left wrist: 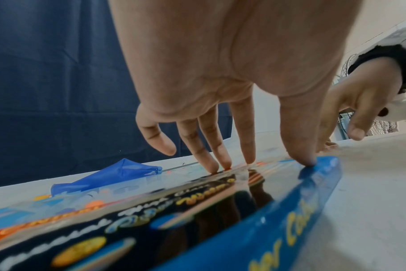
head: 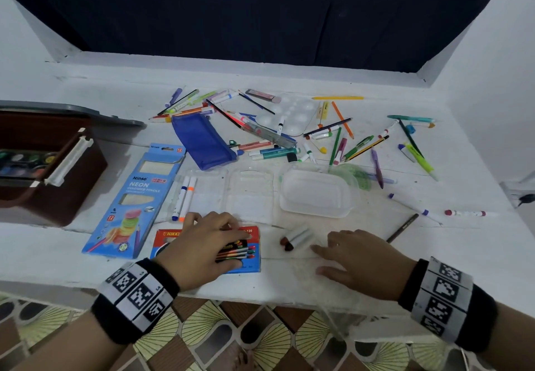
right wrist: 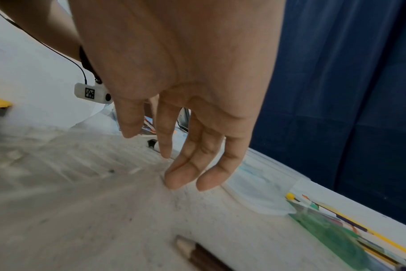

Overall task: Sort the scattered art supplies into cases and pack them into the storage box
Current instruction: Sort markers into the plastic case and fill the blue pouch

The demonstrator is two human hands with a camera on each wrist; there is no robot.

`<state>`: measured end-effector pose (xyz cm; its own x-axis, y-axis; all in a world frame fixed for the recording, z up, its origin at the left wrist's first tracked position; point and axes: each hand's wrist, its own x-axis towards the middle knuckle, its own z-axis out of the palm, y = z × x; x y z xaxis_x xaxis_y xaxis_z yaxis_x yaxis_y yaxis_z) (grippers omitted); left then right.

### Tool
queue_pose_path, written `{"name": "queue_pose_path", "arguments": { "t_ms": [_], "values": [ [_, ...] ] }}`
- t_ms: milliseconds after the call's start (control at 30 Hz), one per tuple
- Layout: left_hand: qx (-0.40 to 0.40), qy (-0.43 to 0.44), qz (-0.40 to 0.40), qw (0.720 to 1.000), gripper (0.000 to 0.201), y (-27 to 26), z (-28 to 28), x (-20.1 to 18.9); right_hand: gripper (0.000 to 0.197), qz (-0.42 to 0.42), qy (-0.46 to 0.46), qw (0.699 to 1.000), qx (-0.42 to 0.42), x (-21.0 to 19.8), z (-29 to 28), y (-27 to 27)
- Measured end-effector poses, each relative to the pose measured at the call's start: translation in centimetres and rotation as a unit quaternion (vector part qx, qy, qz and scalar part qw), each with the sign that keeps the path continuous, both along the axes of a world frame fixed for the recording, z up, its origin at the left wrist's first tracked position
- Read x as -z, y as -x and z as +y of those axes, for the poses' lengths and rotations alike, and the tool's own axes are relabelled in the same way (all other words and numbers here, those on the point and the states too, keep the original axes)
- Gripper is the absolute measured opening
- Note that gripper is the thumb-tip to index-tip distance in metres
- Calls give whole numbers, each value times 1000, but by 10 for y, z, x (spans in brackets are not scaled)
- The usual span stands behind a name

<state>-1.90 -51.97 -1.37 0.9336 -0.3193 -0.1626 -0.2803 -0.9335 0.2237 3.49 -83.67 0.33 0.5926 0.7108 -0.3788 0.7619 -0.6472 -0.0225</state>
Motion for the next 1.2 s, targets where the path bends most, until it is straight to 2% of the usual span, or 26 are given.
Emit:
{"name": "queue_pose_path", "arguments": {
  "t_ms": [67,167,200,300,333,400,500,633,767,1067,1200],
  "values": [
    [-3,2,1,1000,51,0,-2,1,74,-49,-12,999,-15,1,-5,-2],
    [-3,13,8,1000,52,4,0,3,37,-111,-70,990,-49,-2,-7,-4],
    [-5,14,9,1000,53,6,1,4,36,-108,-89,988,-67,-5,-6,-5],
    [-15,9,14,1000,56,10,1,3,77,-40,-78,983,-163,-13,3,-10],
    [-19,8,14,1000,57,11,1,3,85,-19,-63,978,-199,-15,7,-11],
    [-28,5,12,1000,57,14,0,3,90,18,-37,968,-248,-16,16,-14],
    [-48,7,14,999,59,18,-1,4,86,42,26,960,-274,-18,26,-18],
    [-80,-27,18,996,64,19,-1,4,80,16,64,968,-242,-20,29,-25],
    [-108,-27,32,993,68,20,7,-1,85,19,51,981,-187,-19,27,-29],
    [-135,-11,43,990,67,26,29,-4,78,-6,37,998,-57,-15,29,-18],
    [-144,-8,41,989,65,29,32,-5,79,12,7,1000,14,-12,32,-12]
  ]
}}
